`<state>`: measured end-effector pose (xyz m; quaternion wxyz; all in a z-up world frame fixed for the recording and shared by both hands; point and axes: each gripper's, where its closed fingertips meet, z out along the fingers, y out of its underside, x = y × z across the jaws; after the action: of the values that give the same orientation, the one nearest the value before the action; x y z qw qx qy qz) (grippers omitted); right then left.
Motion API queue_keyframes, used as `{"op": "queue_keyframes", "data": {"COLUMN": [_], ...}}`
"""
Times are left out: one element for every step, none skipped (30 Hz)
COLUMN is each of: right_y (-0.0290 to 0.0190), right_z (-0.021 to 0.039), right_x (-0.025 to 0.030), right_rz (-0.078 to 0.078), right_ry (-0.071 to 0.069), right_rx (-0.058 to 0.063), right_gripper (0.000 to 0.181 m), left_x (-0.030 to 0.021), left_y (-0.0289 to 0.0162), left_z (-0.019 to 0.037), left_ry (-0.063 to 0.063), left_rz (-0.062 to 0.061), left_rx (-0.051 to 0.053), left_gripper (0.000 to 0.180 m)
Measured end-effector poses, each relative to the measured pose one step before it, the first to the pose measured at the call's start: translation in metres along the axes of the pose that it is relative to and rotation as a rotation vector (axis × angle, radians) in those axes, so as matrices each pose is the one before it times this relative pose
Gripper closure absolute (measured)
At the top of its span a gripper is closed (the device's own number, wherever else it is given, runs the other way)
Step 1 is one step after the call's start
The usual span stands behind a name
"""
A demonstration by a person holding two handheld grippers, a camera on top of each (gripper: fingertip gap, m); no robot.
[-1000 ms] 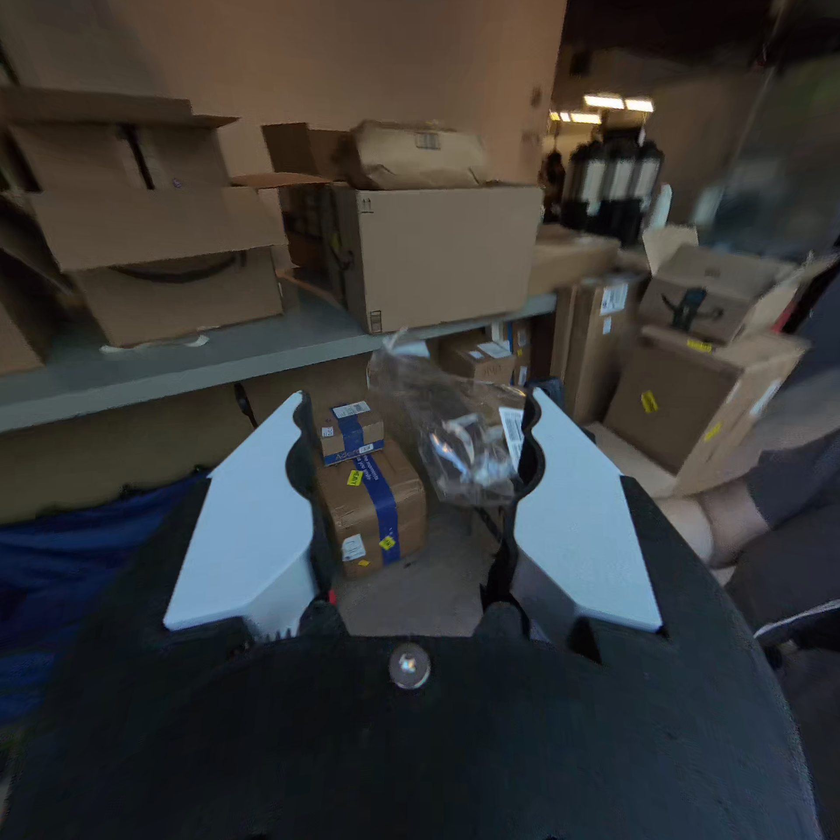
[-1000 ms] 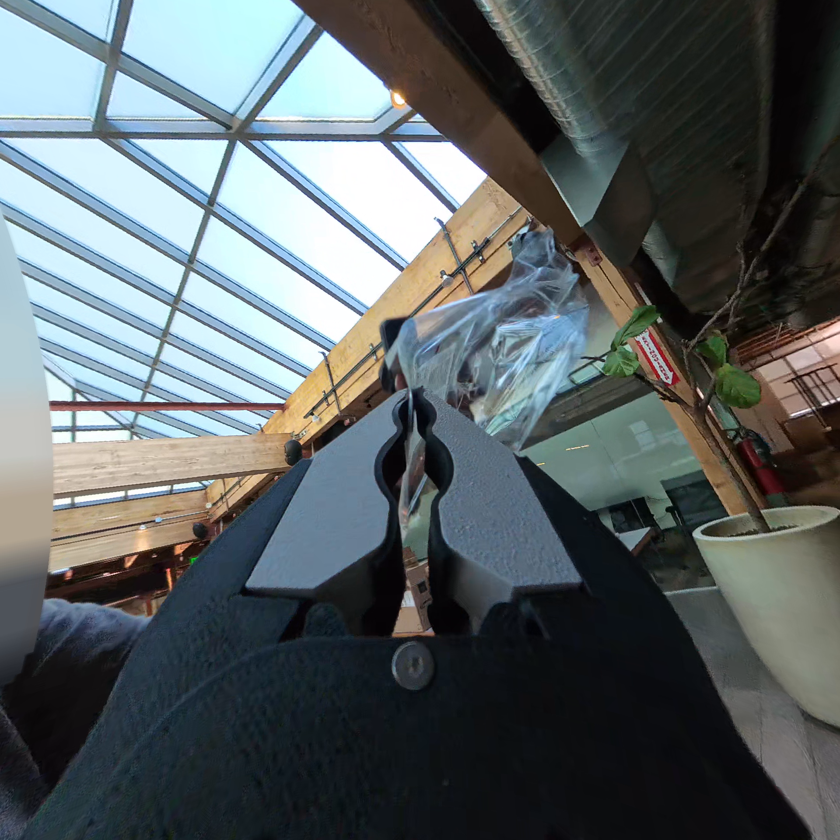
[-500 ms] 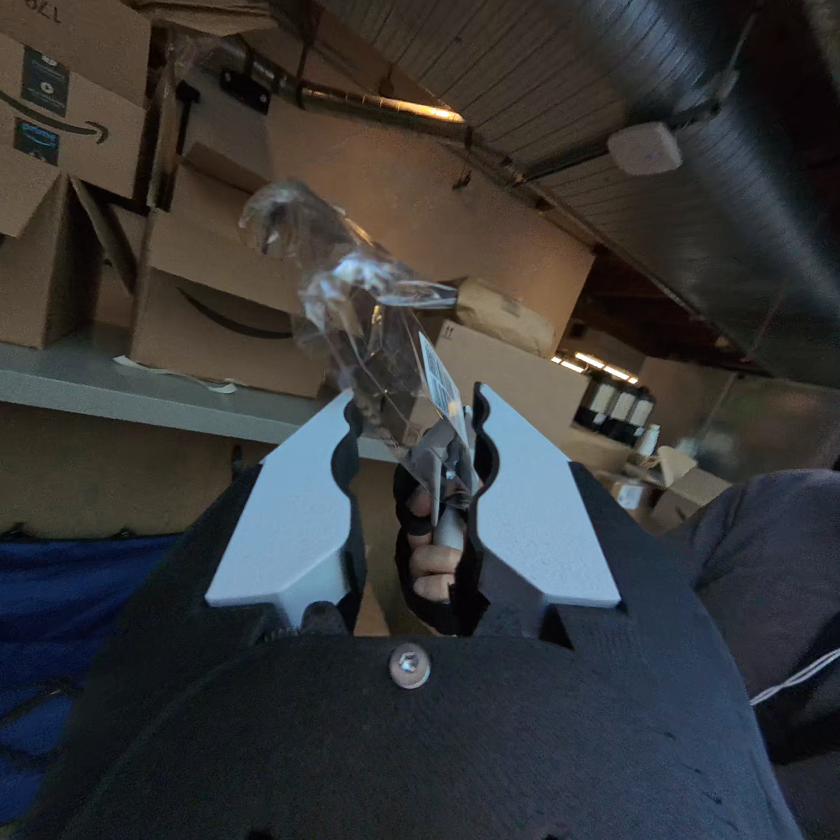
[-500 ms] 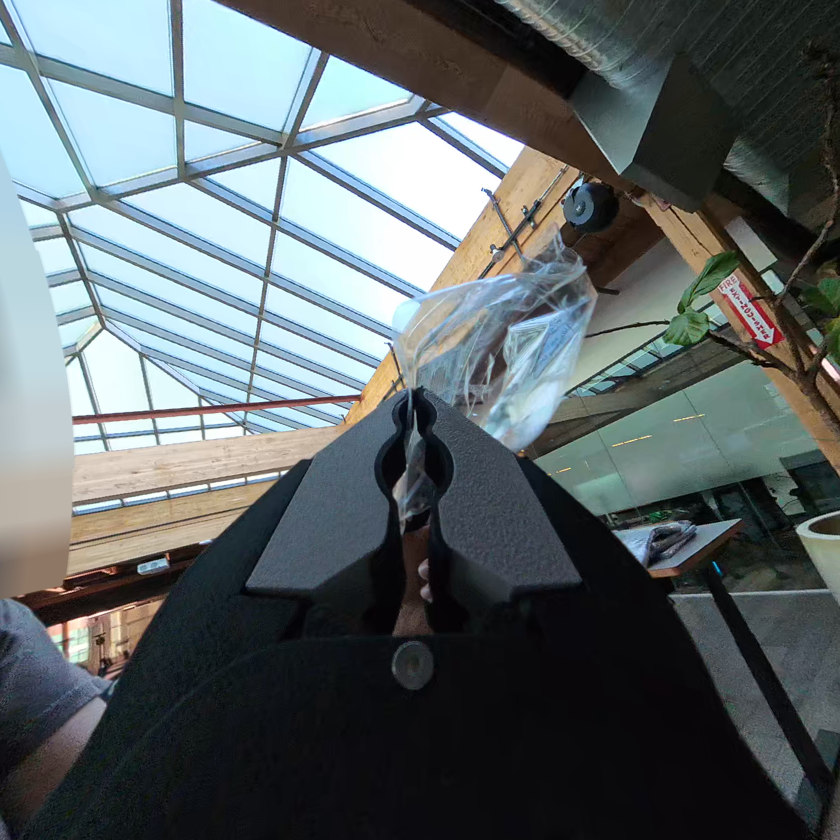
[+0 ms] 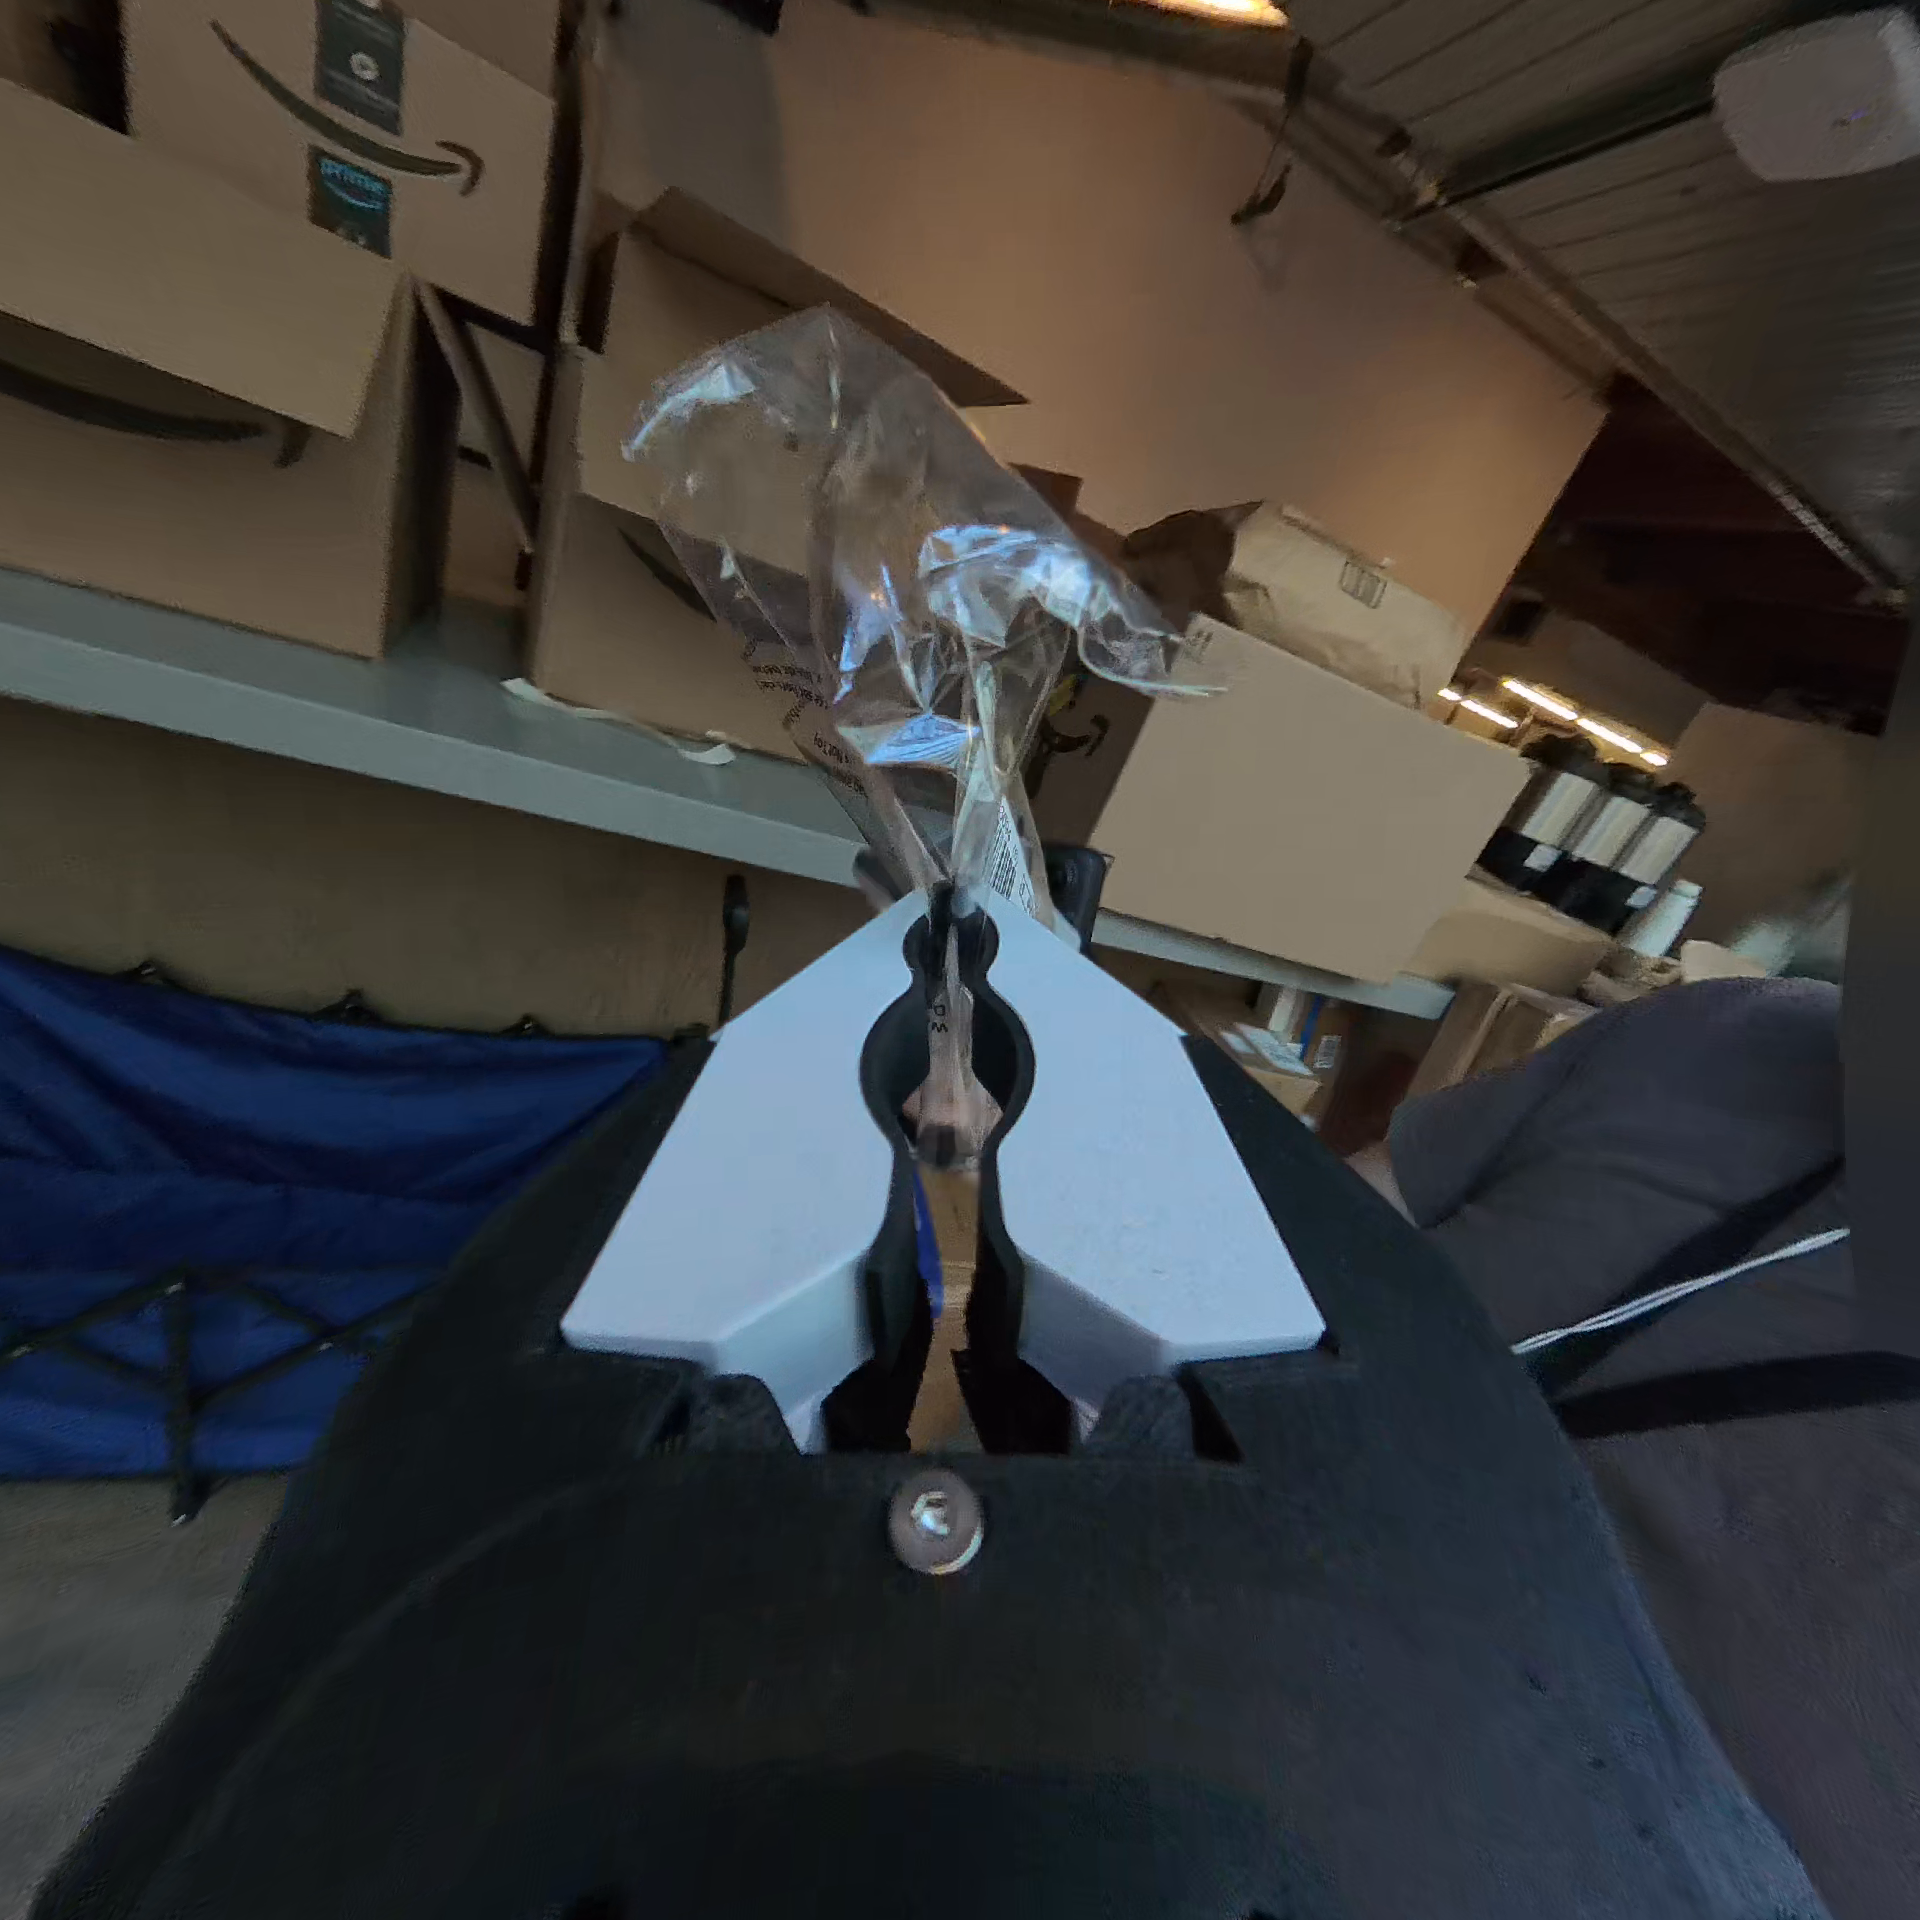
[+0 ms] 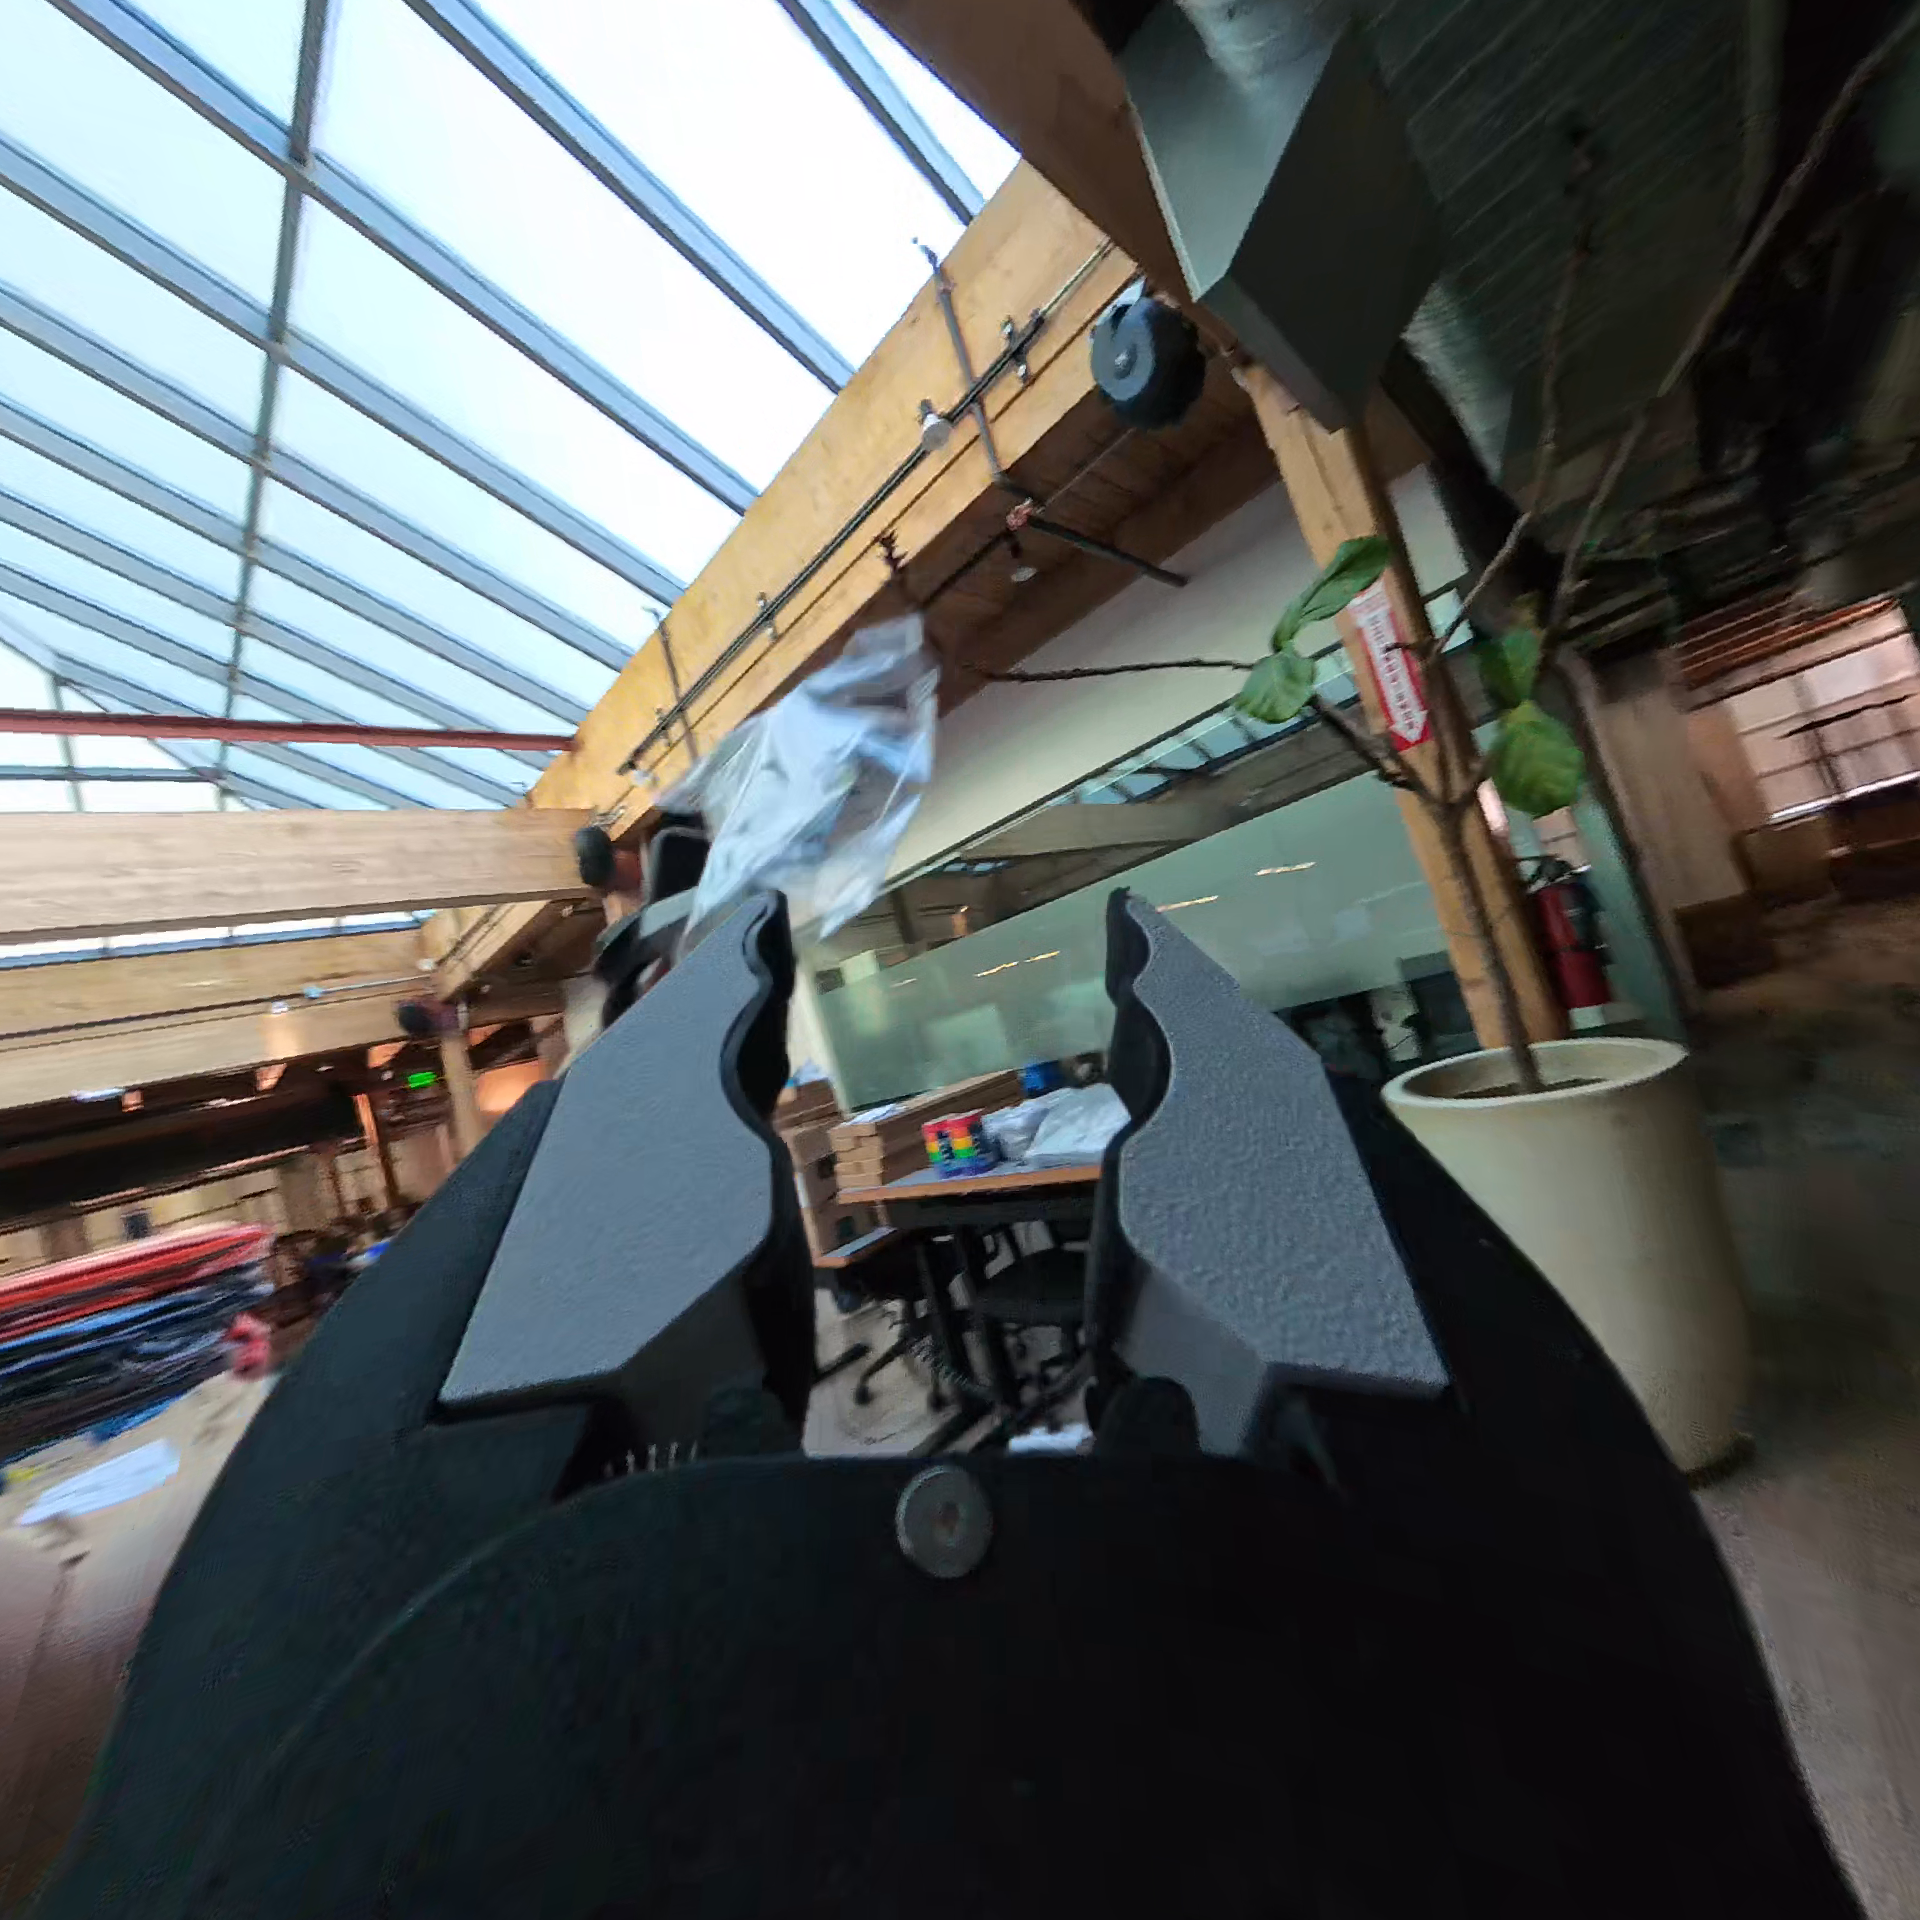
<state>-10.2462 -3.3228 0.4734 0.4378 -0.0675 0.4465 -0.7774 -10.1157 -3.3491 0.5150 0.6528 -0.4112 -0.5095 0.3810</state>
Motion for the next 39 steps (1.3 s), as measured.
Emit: {"op": "queue_keyframes", "data": {"right_y": [-0.01076,-0.0086,-0.00325,0.00298,0.00474,0.0023,0.00096,0.00005,-0.0018,-0.00204,-0.00054,0.0012,0.00167,0.00248,0.00075,-0.0008,0.00104,0.00386,0.00289,0.00221,0.00239,0.00175,0.00155,0.00196,0.00084,-0.00041,-0.00025,-0.00014,0.00007,0.00119,0.00255,0.00371,0.00364,0.00401,0.00504,0.00596,0.00576,0.00539,0.00625], "right_z": [0.00553,0.01181,0.01762,0.02118,0.0215,0.02039,0.0184,0.01583,0.01355,0.01252,0.01238,0.01229,0.01214,0.01146,0.0103,0.00925,0.00884,0.00869,0.00838,0.00783,0.0074,0.00679,0.00678,0.00668,0.00627,0.00571,0.00566,0.00579,0.00622,0.00742,0.00943,0.01169,0.01309,0.01423,0.01577,0.0173,0.01886,0.02117,0.02357], "right_x": [0.01219,0.0092,0.00475,0.00269,-0.0007,-0.00255,-0.00048,0.0052,0.01005,0.01161,0.01029,0.00724,0.00199,-0.00209,-0.00026,0.00536,0.00925,0.00773,0.00476,0.00299,0.00102,0.00021,0.0018,0.00026,0.0023,0.00333,0.00147,0.00122,0.00323,0.00479,0.00485,0.00337,0.00376,0.00529,0.0056,0.00531,0.00743,0.0085,0.00802], "right_rz": [-0.0011,0.0388,0.0642,0.0736,0.0619,0.0392,0.0215,0.0023,-0.031,-0.054,-0.0502,-0.0193,0.0134,0.0349,0.0331,0.0212,0.0138,0.0091,0.0153,0.031,0.0452,0.0481,0.0416,0.0161,-0.0006,-0.0025,0.0089,0.0214,0.0198,0.0216,0.0244,0.0196,0.0137,0.0159,0.024,0.031,0.0314,0.0268,0.0229], "right_ry": [0.0094,-0.0187,-0.05,-0.0615,-0.0762,-0.0785,-0.0563,-0.0147,0.0262,0.0438,0.0342,0.0096,-0.0294,-0.0589,-0.0485,-0.0115,0.0135,0.0028,-0.0185,-0.0355,-0.0556,-0.0653,-0.0551,-0.0609,-0.0433,-0.0368,-0.0541,-0.0627,-0.0537,-0.046,-0.0481,-0.057,-0.0558,-0.0507,-0.0561,-0.0659,-0.055,-0.047,-0.05], "right_rx": [0.0204,-0.0018,-0.0428,-0.0891,-0.1144,-0.1004,-0.0878,-0.0819,-0.0662,-0.0586,-0.062,-0.0667,-0.061,-0.0556,-0.0349,-0.0073,-0.006,-0.0207,-0.0125,-0.0082,-0.0128,-0.0111,-0.0097,-0.0125,-0.002,0.0083,0.0054,-0.0004,-0.0056,-0.0172,-0.0316,-0.0436,-0.0432,-0.0424,-0.0449,-0.0477,-0.0407,-0.0336,-0.0362], "right_gripper": [0.123,0.13,0.135,0.134,0.132,0.129,0.123,0.119,0.117,0.115,0.112,0.109,0.108,0.108,0.109,0.113,0.113,0.112,0.113,0.118,0.129,0.144,0.154,0.163,0.167,0.171,0.175,0.179,0.181,0.181,0.181,0.181,0.181,0.181,0.181,0.181,0.181,0.181,0.181], "left_x": [-0.00407,-0.0033,-0.0031,-0.00461,-0.006,-0.00716,-0.00885,-0.00824,-0.00387,-0.00213,-0.00323,-0.00427,-0.00404,-0.00403,-0.00448,-0.00411,-0.00281,-0.00285,-0.00378,-0.00323,-0.00224,-0.002,-0.00116,0.00025,0.00118,0.00122,0.00003,-0.00059,-0.00008,0.00179,0.00302,0.00271,0.00207,0.00157,0.00131,0.00178,0.00179,-0.00001,-0.00072], "left_y": [-0.0028,-0.00284,-0.002,-0.00229,-0.00389,-0.00533,-0.00661,-0.00602,-0.00268,0.00017,0.00222,0.0033,0.00322,0.00163,-0.00033,-0.00098,-0.00093,-0.00098,-0.00061,0.00002,0.00007,-0.00071,-0.00131,-0.00149,-0.00114,-0.00067,-0.00035,0.00027,0.00061,0.00124,0.00302,0.00528,0.00602,0.0056,0.00518,0.0057,0.00668,0.0074,0.00764], "left_z": [-0.0085,-0.00722,-0.00611,-0.00525,-0.00469,-0.00382,-0.00304,-0.00229,-0.00116,-0.00059,-0.00044,-0.00037,-0.00062,-0.00156,-0.00261,-0.00321,-0.00357,-0.00396,-0.00436,-0.00463,-0.00496,-0.00555,-0.00595,-0.00596,-0.00589,-0.00584,-0.00591,-0.00608,-0.00645,-0.00687,-0.00711,-0.0076,-0.0087,-0.01037,-0.01277,-0.01493,-0.01721,-0.01956,-0.0221], "left_ry": [-0.0196,-0.0131,-0.0106,-0.0172,-0.0254,-0.0311,-0.0419,-0.0336,0.0028,0.0236,0.0228,0.0207,0.0229,0.0203,0.0128,0.0112,0.0152,0.0105,-0.0006,-0.0013,-0.0007,-0.006,-0.0096,-0.0109,-0.016,-0.0276,-0.0441,-0.0551,-0.0578,-0.0519,-0.0474,-0.0542,-0.0616,-0.068,-0.0685,-0.063,-0.0591,-0.0683,-0.0699], "left_rz": [0.0093,0.0093,0.0106,0.0089,0.0066,0.0053,0.0005,-0.0053,-0.0106,-0.0179,-0.0183,-0.0126,-0.006,-0.0041,-0.0044,-0.0063,-0.0086,-0.0103,-0.0121,-0.0128,-0.0135,-0.0115,-0.0092,-0.0064,-0.0031,0.0034,0.0095,0.0088,0.0047,0.0002,-0.0071,-0.0051,-0.0004,-0.0058,-0.0181,-0.024,-0.0219,-0.0181,-0.0167], "left_rx": [-0.0047,-0.0043,-0.0086,-0.0062,0.0054,0.02,0.0371,0.0421,0.0202,-0.0041,-0.0233,-0.0356,-0.038,-0.0278,-0.0129,-0.0062,-0.0038,-0.0004,-0.0007,-0.0044,-0.0055,-0.0007,0.0044,0.0089,0.0123,0.0152,0.0191,0.0233,0.0269,0.0305,0.0259,0.0178,0.0196,0.0275,0.0341,0.0355,0.0328,0.0303,0.0292], "left_gripper": [0.18,0.18,0.18,0.18,0.18,0.18,0.18,0.18,0.18,0.18,0.18,0.18,0.18,0.18,0.18,0.18,0.18,0.18,0.18,0.18,0.18,0.18,0.18,0.18,0.18,0.18,0.18,0.18,0.18,0.18,0.18,0.18,0.18,0.18,0.18,0.18,0.18,0.18,0.18]}}
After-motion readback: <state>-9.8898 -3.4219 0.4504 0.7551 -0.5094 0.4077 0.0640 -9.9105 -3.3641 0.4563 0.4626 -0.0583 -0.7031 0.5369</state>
